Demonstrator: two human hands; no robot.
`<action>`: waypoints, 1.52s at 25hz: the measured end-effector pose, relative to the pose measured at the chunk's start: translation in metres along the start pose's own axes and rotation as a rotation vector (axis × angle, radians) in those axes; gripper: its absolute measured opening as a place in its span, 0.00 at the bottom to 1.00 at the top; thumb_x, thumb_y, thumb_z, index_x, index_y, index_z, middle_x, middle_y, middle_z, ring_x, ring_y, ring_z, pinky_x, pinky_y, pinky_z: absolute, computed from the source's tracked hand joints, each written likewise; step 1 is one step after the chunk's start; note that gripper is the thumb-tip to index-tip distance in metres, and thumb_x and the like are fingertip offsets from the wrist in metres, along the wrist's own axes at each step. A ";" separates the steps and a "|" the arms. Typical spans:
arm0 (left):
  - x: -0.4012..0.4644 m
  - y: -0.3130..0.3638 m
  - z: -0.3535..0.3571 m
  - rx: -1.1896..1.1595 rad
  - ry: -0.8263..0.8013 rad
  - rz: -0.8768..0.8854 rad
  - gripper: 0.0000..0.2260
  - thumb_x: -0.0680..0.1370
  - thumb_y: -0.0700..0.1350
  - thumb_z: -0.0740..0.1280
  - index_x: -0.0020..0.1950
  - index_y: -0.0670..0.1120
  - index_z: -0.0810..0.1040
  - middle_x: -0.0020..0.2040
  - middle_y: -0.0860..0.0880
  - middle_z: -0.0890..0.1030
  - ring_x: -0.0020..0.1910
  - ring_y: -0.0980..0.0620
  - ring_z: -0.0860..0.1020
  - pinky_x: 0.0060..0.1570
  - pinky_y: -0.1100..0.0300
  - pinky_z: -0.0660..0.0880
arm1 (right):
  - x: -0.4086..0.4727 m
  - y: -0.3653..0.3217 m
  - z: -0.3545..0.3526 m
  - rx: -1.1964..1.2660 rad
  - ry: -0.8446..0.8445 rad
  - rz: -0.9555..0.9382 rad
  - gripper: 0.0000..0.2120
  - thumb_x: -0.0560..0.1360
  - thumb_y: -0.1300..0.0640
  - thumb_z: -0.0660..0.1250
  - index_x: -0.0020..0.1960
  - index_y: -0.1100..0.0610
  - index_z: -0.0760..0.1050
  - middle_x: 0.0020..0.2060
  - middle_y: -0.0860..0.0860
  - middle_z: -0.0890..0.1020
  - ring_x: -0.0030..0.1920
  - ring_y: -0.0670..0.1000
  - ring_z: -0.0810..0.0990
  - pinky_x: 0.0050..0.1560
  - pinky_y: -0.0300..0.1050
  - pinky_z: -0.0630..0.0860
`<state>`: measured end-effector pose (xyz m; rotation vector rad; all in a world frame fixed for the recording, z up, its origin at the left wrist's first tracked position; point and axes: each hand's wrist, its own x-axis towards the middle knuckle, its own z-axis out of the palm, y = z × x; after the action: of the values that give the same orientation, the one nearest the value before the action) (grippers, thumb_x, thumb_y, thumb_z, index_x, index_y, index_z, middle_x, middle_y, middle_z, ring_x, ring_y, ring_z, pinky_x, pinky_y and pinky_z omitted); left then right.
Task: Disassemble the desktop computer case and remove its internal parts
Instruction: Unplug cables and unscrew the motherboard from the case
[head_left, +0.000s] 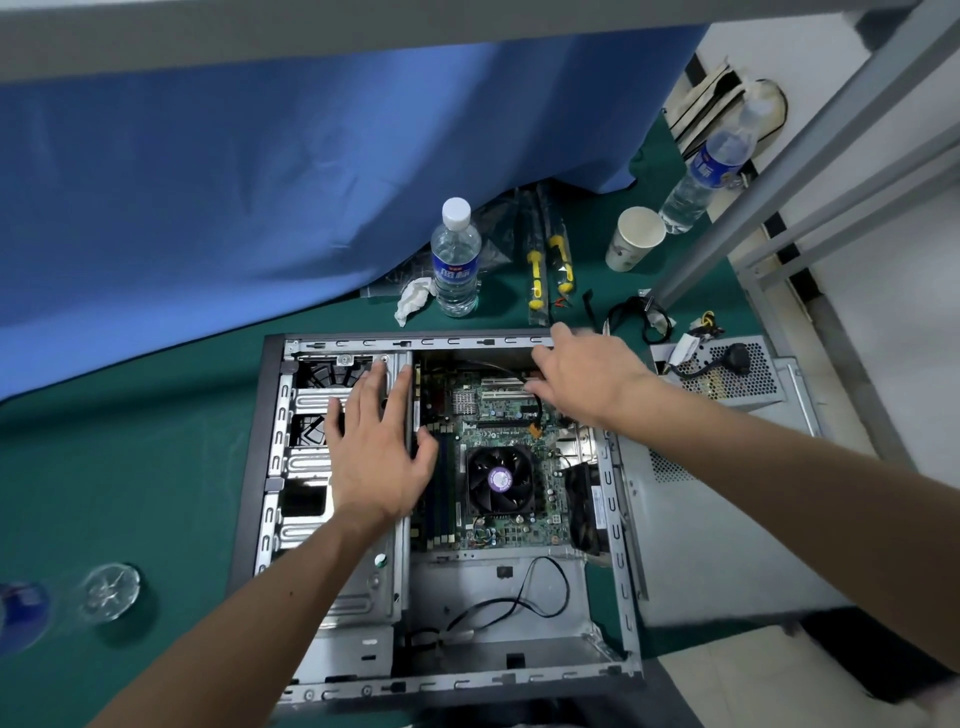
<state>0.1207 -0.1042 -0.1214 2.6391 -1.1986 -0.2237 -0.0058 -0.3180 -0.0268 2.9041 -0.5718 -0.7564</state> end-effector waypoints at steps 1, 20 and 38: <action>0.000 0.000 0.000 -0.001 0.000 -0.001 0.32 0.75 0.57 0.56 0.79 0.52 0.58 0.78 0.46 0.57 0.76 0.47 0.57 0.74 0.40 0.52 | -0.001 -0.001 0.000 0.003 0.005 0.004 0.16 0.83 0.50 0.56 0.64 0.58 0.70 0.57 0.58 0.73 0.52 0.58 0.76 0.42 0.50 0.75; 0.001 0.001 0.000 0.025 -0.009 -0.008 0.32 0.75 0.59 0.55 0.79 0.53 0.56 0.78 0.46 0.57 0.76 0.48 0.57 0.75 0.42 0.50 | -0.004 -0.004 0.001 0.006 0.029 0.040 0.18 0.83 0.44 0.53 0.60 0.57 0.69 0.41 0.52 0.73 0.40 0.53 0.75 0.33 0.47 0.69; 0.001 0.001 -0.001 0.004 0.003 0.000 0.32 0.75 0.58 0.56 0.78 0.52 0.57 0.78 0.46 0.58 0.76 0.47 0.58 0.74 0.41 0.51 | -0.009 0.008 0.000 0.091 -0.075 -0.027 0.17 0.80 0.48 0.62 0.65 0.56 0.69 0.60 0.58 0.71 0.59 0.59 0.72 0.52 0.52 0.75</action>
<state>0.1209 -0.1049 -0.1205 2.6418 -1.1986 -0.2178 -0.0153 -0.3221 -0.0214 2.9824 -0.5910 -0.8679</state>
